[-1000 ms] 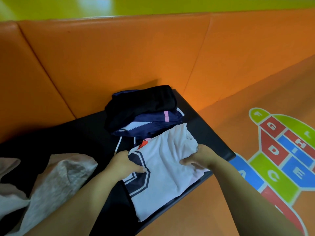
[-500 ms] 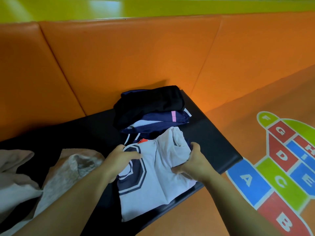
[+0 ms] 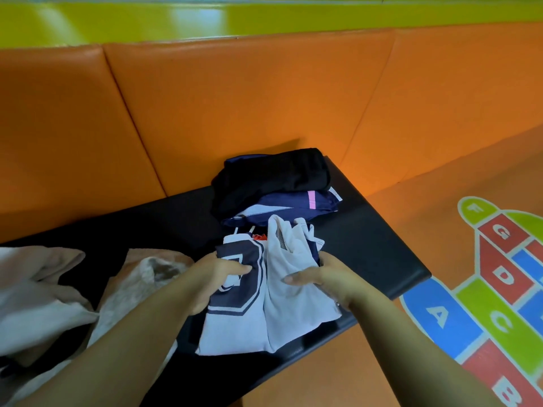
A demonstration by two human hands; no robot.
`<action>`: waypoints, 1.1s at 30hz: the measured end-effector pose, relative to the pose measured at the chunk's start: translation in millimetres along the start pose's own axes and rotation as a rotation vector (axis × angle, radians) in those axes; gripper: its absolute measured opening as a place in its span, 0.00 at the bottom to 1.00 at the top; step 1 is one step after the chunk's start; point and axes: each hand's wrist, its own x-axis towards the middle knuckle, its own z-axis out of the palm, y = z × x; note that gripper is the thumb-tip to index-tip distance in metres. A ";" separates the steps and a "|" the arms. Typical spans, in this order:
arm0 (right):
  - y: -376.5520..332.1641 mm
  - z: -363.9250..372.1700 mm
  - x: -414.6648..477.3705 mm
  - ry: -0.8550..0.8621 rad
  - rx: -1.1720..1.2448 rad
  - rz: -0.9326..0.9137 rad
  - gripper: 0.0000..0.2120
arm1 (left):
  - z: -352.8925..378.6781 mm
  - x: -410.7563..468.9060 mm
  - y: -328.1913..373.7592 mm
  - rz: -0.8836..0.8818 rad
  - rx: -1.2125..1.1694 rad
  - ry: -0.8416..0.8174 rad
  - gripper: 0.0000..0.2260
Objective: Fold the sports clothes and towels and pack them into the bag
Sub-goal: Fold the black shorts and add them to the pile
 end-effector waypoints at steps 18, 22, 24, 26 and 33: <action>-38.6 71.6 -15.9 0.142 -0.783 0.063 0.72 | 14.3 9.6 8.8 0.067 -0.015 -0.374 0.37; -28.7 73.7 -4.2 0.315 -0.828 0.102 0.66 | 17.2 0.4 22.7 -0.011 0.283 -0.378 0.50; -21.5 67.6 -1.2 0.361 -0.805 0.081 0.57 | 17.3 -7.1 28.7 0.014 0.383 -0.417 0.41; -15.4 58.5 -0.1 0.366 -0.760 0.049 0.48 | 16.9 -11.1 31.1 0.075 0.414 -0.397 0.28; -18.8 37.6 0.9 0.300 -0.754 -0.093 0.36 | -5.2 -4.6 6.8 0.355 0.710 -0.272 0.18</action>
